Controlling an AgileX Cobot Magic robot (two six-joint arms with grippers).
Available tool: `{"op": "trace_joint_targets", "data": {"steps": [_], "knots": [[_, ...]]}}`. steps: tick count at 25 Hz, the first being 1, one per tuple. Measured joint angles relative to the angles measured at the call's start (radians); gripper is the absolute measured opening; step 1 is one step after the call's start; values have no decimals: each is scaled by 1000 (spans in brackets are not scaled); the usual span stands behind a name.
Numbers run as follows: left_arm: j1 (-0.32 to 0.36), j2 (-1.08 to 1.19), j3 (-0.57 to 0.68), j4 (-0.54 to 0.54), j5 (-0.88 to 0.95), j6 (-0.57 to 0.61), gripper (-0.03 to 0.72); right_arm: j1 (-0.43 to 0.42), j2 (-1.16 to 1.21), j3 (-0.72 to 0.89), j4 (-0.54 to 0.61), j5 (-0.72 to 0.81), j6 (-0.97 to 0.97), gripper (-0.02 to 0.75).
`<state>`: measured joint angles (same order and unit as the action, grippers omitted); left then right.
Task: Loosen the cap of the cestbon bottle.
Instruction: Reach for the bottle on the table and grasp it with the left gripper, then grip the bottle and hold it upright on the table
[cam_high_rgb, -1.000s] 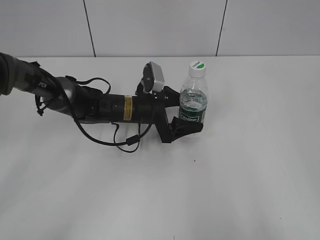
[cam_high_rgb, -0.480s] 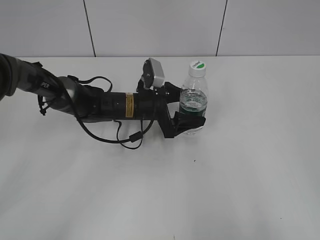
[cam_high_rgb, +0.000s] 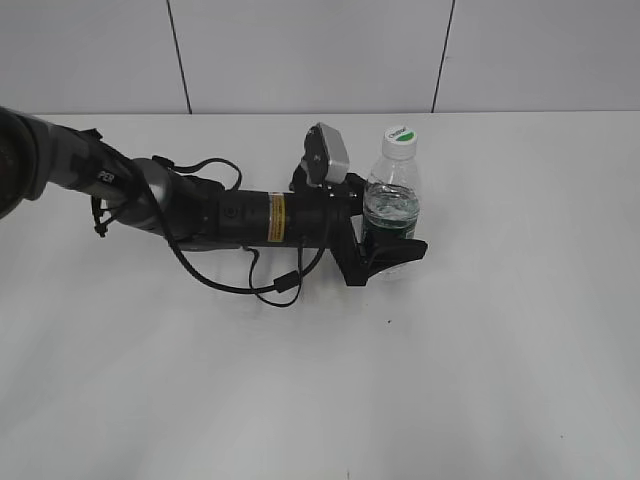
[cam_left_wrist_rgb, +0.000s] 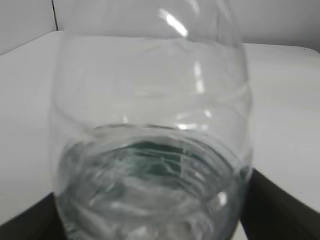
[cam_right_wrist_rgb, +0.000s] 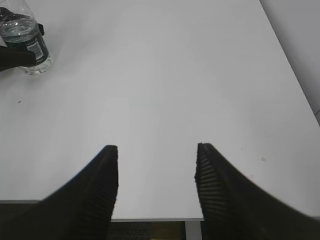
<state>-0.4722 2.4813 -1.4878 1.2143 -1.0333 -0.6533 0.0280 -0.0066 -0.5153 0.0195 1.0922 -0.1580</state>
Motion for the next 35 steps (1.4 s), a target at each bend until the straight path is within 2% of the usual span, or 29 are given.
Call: {"op": "trace_joint_targets", "data": {"steps": [10, 16, 29, 35], "knots": [[-1, 1, 0, -18, 4, 0, 503, 0, 0, 0, 0, 0, 0, 389], [-1, 2, 0, -25, 4, 0, 410, 0, 0, 0, 0, 0, -1, 389], [-1, 17, 0, -6, -73, 3, 409, 0, 6, -33, 0, -26, 28, 389], [-1, 0, 0, 87, -90, -22, 409, 0, 233, -127, 60, -9, 35, 389]]}}
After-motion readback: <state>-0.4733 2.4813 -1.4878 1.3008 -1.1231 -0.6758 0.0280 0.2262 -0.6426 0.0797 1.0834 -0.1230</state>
